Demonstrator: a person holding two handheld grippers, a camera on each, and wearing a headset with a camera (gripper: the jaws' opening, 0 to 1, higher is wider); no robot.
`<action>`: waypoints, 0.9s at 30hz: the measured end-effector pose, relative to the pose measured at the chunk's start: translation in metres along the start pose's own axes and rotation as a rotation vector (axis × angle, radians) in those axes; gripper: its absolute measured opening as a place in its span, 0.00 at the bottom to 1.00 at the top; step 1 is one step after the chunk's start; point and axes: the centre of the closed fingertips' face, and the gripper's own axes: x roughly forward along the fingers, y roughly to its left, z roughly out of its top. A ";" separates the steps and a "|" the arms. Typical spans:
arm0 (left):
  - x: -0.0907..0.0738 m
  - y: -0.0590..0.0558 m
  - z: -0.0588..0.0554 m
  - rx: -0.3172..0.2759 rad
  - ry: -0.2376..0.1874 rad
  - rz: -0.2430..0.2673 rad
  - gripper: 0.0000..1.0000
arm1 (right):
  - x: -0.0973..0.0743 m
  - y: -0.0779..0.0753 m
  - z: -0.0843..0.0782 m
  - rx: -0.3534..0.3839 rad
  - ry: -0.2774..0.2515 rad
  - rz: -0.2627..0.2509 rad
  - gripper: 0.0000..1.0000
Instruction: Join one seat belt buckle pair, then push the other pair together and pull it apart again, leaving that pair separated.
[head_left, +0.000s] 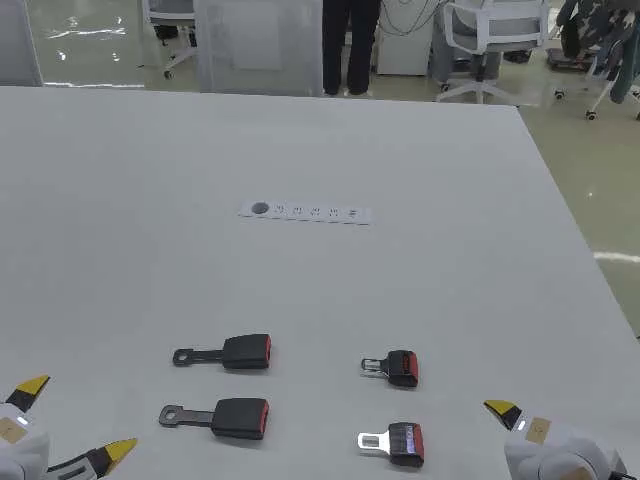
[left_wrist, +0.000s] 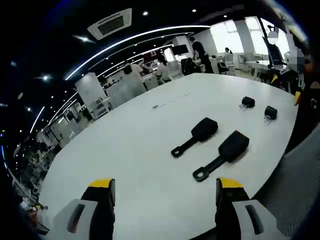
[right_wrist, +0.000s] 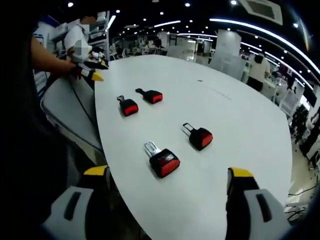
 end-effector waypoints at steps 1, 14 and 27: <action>0.000 0.000 0.000 0.007 0.001 0.000 0.92 | 0.000 0.001 0.000 0.000 0.000 0.001 0.99; 0.003 -0.008 -0.007 0.075 0.021 -0.027 0.93 | 0.001 0.005 -0.002 0.001 0.004 0.007 0.98; 0.003 -0.015 -0.008 0.142 0.025 -0.046 0.96 | 0.001 0.012 -0.004 -0.034 0.015 0.028 0.99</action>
